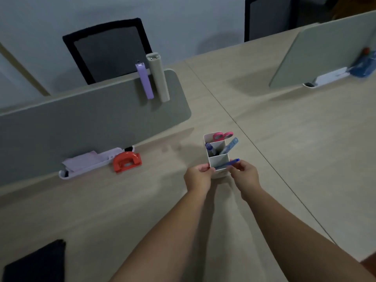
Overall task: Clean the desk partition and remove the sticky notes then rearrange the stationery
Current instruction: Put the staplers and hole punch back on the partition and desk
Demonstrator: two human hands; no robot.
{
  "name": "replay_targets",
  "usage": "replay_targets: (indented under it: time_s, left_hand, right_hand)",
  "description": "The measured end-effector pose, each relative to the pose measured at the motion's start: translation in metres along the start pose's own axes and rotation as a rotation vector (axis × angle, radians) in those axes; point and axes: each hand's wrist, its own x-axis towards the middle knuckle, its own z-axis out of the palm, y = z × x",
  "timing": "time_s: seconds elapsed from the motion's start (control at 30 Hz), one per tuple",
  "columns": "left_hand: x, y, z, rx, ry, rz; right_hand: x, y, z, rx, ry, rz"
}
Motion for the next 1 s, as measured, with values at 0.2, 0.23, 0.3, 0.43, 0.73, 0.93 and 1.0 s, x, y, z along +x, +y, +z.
replay_targets:
  time_s: [0.2,0.23,0.3,0.43,0.73,0.93,1.0]
  left_hand:
    - [0.032,-0.019,-0.07,-0.067,0.188,-0.02]
    - [0.035,-0.02,-0.079,-0.08,0.207,-0.024]
    - [0.048,-0.026,-0.101,-0.111,0.25,-0.038]
    - [0.076,-0.035,-0.133,-0.172,0.281,-0.05]
    - [0.12,-0.053,-0.171,-0.185,0.246,0.02]
    - [0.129,-0.048,-0.187,-0.214,0.223,0.058]
    - [0.131,-0.046,-0.19,-0.196,0.222,0.067]
  right_hand:
    - [-0.007,-0.014,0.078,-0.044,-0.173,-0.037]
    - [-0.009,-0.016,0.088,-0.047,-0.189,-0.042]
    - [-0.011,-0.021,0.116,-0.051,-0.238,-0.045]
    - [-0.011,-0.029,0.156,-0.033,-0.311,-0.035]
    - [-0.005,-0.043,0.207,-0.007,-0.347,-0.051]
    - [-0.006,-0.045,0.227,0.011,-0.344,-0.06]
    - [-0.007,-0.045,0.23,0.01,-0.336,-0.064]
